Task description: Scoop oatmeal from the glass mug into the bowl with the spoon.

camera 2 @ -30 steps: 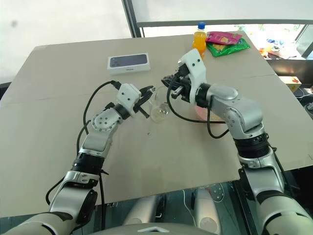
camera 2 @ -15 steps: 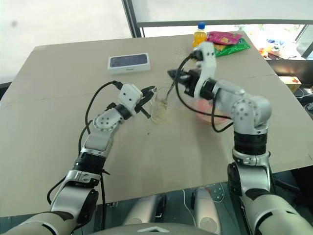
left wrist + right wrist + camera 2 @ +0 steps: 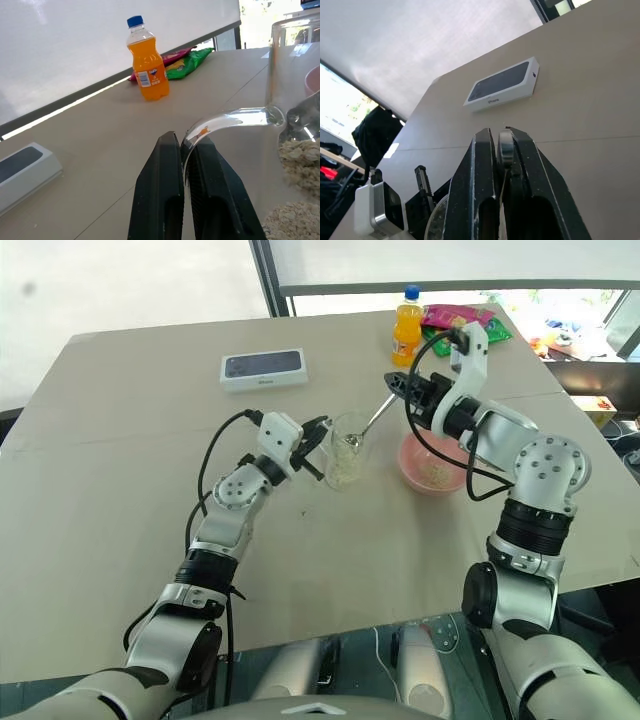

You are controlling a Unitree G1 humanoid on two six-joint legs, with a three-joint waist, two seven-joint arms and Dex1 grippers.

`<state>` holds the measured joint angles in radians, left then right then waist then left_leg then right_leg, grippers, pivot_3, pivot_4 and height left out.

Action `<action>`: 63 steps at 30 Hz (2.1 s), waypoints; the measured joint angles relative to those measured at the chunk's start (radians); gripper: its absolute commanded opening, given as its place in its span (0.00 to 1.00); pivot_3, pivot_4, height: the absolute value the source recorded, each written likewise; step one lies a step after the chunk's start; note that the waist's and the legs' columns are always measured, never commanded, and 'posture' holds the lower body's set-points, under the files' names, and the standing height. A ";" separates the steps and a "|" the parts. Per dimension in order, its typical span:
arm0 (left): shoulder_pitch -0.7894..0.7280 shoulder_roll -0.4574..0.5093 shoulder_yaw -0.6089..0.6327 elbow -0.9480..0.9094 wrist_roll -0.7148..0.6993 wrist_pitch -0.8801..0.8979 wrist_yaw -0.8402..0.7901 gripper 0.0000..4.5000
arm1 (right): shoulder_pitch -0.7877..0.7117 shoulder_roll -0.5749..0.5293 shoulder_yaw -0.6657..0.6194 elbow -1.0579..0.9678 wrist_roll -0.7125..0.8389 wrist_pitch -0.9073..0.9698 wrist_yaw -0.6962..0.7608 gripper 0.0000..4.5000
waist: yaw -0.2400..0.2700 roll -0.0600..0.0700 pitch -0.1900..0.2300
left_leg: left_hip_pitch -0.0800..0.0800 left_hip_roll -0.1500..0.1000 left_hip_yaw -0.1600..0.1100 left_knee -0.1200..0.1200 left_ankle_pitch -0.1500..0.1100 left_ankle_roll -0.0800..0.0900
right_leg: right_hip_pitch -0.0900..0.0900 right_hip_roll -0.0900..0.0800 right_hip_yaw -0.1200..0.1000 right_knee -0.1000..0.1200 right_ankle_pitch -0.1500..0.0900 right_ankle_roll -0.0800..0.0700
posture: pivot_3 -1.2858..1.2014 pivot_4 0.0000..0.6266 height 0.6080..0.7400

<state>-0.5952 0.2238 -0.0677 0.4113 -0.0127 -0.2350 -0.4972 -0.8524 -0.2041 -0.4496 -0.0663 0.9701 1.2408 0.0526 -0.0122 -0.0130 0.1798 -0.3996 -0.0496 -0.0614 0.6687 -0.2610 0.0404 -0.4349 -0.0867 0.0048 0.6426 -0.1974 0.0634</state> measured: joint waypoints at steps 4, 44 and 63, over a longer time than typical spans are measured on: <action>-0.022 -0.007 0.000 0.051 0.002 -0.041 0.007 0.01 | -0.020 -0.003 -0.049 0.023 0.050 0.009 -0.063 0.00 | 0.000 0.000 0.000 | 0.000 0.000 0.000 0.000 0.000 0.000 | 0.000 0.000 0.000 0.000 0.000 0.000 | 0.52 0.24 1.00; -0.179 -0.145 0.001 0.502 0.058 -0.388 0.176 0.01 | 0.141 -0.081 -0.133 0.025 0.673 -0.264 -0.614 0.00 | 0.001 0.000 -0.001 | 0.002 0.000 0.002 0.002 -0.001 0.003 | 0.004 0.000 0.001 0.000 0.001 0.002 | 0.52 0.24 1.00; -0.178 -0.146 0.019 0.505 0.053 -0.390 0.165 0.01 | 0.242 -0.297 -0.103 0.009 0.807 -0.418 -0.628 0.00 | 0.002 0.000 -0.001 | 0.002 0.001 0.003 0.002 -0.001 0.004 | 0.004 0.000 0.002 0.000 0.001 0.002 | 0.52 0.24 1.00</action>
<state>-0.7729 0.0783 -0.0489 0.9168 0.0398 -0.6246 -0.3317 -0.6099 -0.5006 -0.5527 -0.0575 1.7769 0.8231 -0.5756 -0.0104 -0.0132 0.1783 -0.3979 -0.0491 -0.0584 0.6707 -0.2625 0.0441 -0.4309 -0.0866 0.0065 0.6422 -0.1962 0.0657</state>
